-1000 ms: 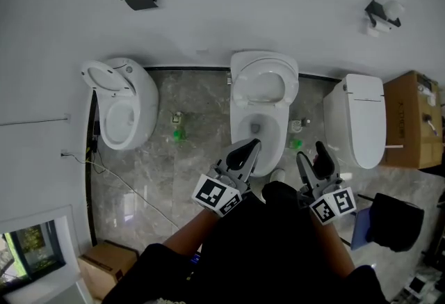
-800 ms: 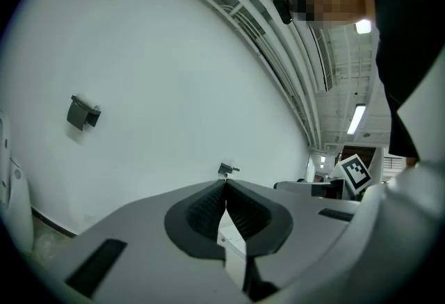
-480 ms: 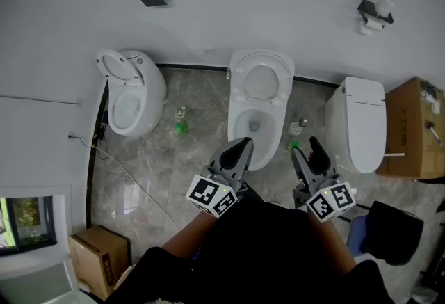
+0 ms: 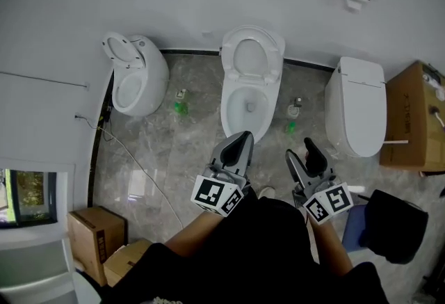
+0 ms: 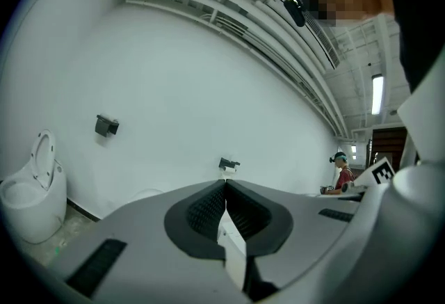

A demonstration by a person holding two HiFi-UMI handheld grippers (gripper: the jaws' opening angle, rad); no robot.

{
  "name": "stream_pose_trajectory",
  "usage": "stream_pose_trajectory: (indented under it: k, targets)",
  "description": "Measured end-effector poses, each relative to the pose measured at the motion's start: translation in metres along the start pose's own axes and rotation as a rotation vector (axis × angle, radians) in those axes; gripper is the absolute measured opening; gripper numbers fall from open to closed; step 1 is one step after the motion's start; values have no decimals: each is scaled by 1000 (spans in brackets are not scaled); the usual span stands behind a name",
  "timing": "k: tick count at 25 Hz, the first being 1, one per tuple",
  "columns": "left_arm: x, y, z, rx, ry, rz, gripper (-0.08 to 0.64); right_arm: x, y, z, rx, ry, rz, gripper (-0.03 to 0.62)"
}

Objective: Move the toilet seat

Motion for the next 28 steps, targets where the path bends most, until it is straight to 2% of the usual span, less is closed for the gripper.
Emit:
stream_pose_trajectory:
  k: [1,3,7,10,12,16,21,28]
  targets:
    - [-2,-10,-4,-10,1,-3,15,5,0,-12,3,5,-8,246]
    - [-5,-30,-15,0,2,10,15,11,6,-31,9,-2,-18,141]
    - [3,-64,-32,62,16,23,15,12,24,-51,29,-40,-37,58]
    - [23,-83,-39,127,74,16,15,16,39,-59,69,-58,-37,49]
    - [29,-84,-47,142,89,23,15,20,50,-58,96,-60,-55,49]
    - [23,-68,-70,129,84,50,15,31,76,-52,101,-61,-127,49]
    - [22,-37,-102,119,143,42,15,44,119,-38,105,-69,-166,49]
    - [4,-6,-140,108,78,94,15,62,160,-19,184,-114,-185,49]
Point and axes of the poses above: the fingertips, and each gripper's own axes: z forward along the fingers, y to its left, x out of its underside, the point moved 5 cm from there along -z, backward along the fingers, and after that the axes turned 13 degrees about z, right-handed, at the moved point
